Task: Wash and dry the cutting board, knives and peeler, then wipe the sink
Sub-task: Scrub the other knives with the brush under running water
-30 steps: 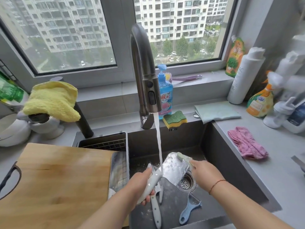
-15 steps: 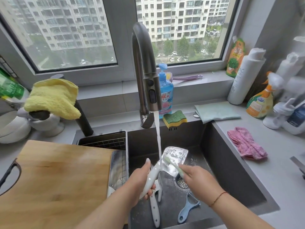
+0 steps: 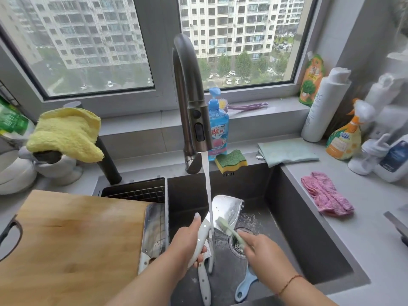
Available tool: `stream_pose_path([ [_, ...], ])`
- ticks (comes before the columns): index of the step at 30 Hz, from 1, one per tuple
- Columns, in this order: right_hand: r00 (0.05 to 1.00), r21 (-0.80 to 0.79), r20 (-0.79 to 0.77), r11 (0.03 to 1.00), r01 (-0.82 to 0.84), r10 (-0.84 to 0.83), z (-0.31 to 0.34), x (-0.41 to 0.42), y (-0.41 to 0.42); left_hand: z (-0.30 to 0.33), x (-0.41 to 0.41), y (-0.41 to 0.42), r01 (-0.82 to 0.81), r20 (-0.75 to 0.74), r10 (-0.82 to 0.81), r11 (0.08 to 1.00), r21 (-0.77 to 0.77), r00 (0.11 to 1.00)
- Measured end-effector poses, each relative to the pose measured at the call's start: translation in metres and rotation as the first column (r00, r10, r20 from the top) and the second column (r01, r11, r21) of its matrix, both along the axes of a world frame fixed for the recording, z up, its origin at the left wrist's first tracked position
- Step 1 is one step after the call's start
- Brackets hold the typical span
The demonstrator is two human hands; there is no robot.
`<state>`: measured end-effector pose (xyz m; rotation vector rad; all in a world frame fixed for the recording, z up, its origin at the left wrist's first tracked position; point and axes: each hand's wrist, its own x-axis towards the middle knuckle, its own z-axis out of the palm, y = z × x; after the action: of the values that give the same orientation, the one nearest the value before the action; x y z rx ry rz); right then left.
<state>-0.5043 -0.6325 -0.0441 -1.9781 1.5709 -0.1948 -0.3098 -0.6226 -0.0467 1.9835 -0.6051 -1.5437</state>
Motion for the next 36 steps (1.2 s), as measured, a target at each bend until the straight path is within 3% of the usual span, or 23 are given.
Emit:
stream_pose_path([
  [3, 0.991, -0.011, -0.109, 0.997, 0.079, -0.08, -0.006, -0.01, -0.019, -0.001, 0.0, 0.001, -0.013, 0.019, 0.013, 1.0, 0.01, 1.0],
  [7, 0.995, 0.042, 0.095, 0.999, 0.008, -0.011, -0.003, 0.001, -0.022, 0.0, 0.002, 0.0, -0.042, -0.065, 0.044, 0.999, 0.031, 0.997],
  [9, 0.991, 0.062, 0.125, 0.996, -0.056, 0.048, -0.005, 0.01, -0.019, 0.004, 0.002, -0.001, -0.043, -0.108, 0.047, 0.998, 0.04, 0.993],
  [15, 0.999, -0.007, -0.019, 0.999, 0.042, -0.042, -0.012, -0.008, -0.046, 0.006, 0.002, 0.002, -0.035, -0.13, 0.037, 0.999, 0.018, 0.991],
  [20, 0.988, 0.027, 0.066, 0.99, -0.141, 0.139, -0.01, 0.007, -0.03, 0.005, 0.001, 0.003, -0.022, -0.131, 0.021, 1.0, -0.005, 0.991],
  [23, 0.999, -0.013, 0.029, 0.999, -0.033, 0.033, -0.014, -0.002, -0.045, 0.006, 0.002, 0.005, -0.012, -0.115, 0.008, 0.999, -0.034, 0.993],
  [26, 0.99, -0.016, -0.11, 0.996, 0.088, -0.089, -0.02, -0.02, -0.065, 0.004, 0.002, 0.007, 0.031, -0.048, -0.034, 0.998, -0.062, 0.998],
  [31, 0.99, 0.047, 0.134, 0.997, -0.054, 0.048, -0.01, 0.002, -0.046, 0.003, 0.0, 0.007, 0.05, -0.011, -0.051, 0.995, -0.085, 0.999],
  [33, 0.994, 0.029, 0.102, 0.999, -0.04, 0.037, -0.013, 0.002, -0.05, 0.004, 0.0, 0.006, 0.059, -0.009, -0.06, 0.994, -0.088, 0.998],
  [36, 0.992, -0.013, -0.034, 0.993, 0.118, -0.118, -0.021, -0.017, -0.074, 0.004, 0.002, 0.005, 0.057, 0.006, -0.056, 0.996, -0.073, 0.998],
])
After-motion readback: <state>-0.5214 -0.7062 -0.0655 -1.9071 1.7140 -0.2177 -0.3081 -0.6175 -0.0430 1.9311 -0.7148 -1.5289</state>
